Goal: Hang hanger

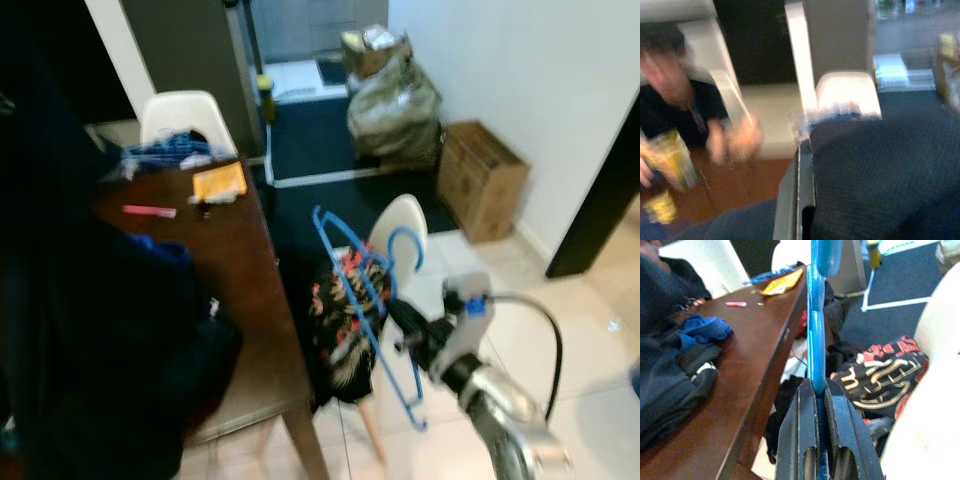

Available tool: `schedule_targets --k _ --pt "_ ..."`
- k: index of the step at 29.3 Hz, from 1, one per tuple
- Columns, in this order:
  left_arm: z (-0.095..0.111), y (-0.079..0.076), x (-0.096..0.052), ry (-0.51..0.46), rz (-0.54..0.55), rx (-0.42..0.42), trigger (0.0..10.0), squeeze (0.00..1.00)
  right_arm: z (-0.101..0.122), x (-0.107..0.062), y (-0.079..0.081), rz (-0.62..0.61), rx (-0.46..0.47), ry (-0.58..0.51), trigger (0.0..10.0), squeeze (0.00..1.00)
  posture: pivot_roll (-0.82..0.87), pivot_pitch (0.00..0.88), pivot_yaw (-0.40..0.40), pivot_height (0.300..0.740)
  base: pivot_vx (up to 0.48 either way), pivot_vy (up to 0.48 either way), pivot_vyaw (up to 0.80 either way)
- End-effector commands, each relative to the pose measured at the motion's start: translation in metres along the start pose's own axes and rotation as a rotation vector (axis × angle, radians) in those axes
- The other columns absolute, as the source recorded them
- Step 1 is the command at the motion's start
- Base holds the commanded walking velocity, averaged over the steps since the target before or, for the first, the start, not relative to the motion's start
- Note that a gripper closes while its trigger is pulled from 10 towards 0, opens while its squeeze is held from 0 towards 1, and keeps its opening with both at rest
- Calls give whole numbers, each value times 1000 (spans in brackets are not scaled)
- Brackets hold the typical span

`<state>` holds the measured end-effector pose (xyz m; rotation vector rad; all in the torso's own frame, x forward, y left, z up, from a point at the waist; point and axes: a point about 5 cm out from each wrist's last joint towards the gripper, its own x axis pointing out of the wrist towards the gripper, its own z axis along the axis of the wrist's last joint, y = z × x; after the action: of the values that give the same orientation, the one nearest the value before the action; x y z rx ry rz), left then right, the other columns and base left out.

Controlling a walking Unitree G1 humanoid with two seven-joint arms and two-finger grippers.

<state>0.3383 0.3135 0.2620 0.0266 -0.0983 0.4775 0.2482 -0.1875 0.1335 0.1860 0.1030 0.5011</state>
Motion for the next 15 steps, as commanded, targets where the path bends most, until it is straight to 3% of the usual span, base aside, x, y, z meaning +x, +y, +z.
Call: schedule_targets --k 1,2,3,4,5,6,8,9,10,11,14,15 --pt "-5 6 -4 29 32 -23 10000 0 1 -2 2 6 6 -1 10000 0 -78 54 78 740 0 0 0" --pt "-53 0 -21 182 33 -64 10000 0 0 -2 3 9 9 2 10000 0 -77 59 80 740 0 0 0" --pt "-85 -6 -40 289 38 -93 10000 39 0 -2 3 11 12 4 10000 0 -69 59 78 740 0 0 0" --pt "-104 -10 -55 360 34 -96 10000 204 0 -2 3 14 15 5 10000 0 -69 60 78 740 0 0 0" --pt "-104 -10 -55 360 34 -96 10000 204 0 -2 3 14 15 5 10000 0 -69 60 78 740 0 0 0" --pt "-116 -14 -65 406 7 -83 10000 1000 0 -1 3 16 18 5 10000 0 -64 61 84 740 0 0 0" --pt "-122 -19 -73 435 -54 -45 10000 1000 0 -1 4 17 22 5 10000 0 -64 61 84 740 0 0 0" --pt "-125 -23 -80 440 -131 51 10000 1000 0 -1 4 18 25 5 10000 0 -58 61 83 740 0 0 0" --pt "-125 -23 -80 440 -131 51 10000 1000 0 -1 4 18 25 5 10000 0 -58 61 83 740 0 0 0" --pt "-126 -23 -84 437 -173 122 10000 1000 0 0 4 19 27 5 10000 0 -55 61 84 740 0 0 0" --pt "-122 -20 -83 426 -206 194 10000 1000 0 0 4 20 29 5 10000 0 -53 58 85 740 0 0 0" --pt "-108 -12 -77 365 -213 259 10000 1000 0 0 4 20 31 4 10000 0 -54 58 86 740 0 0 0"
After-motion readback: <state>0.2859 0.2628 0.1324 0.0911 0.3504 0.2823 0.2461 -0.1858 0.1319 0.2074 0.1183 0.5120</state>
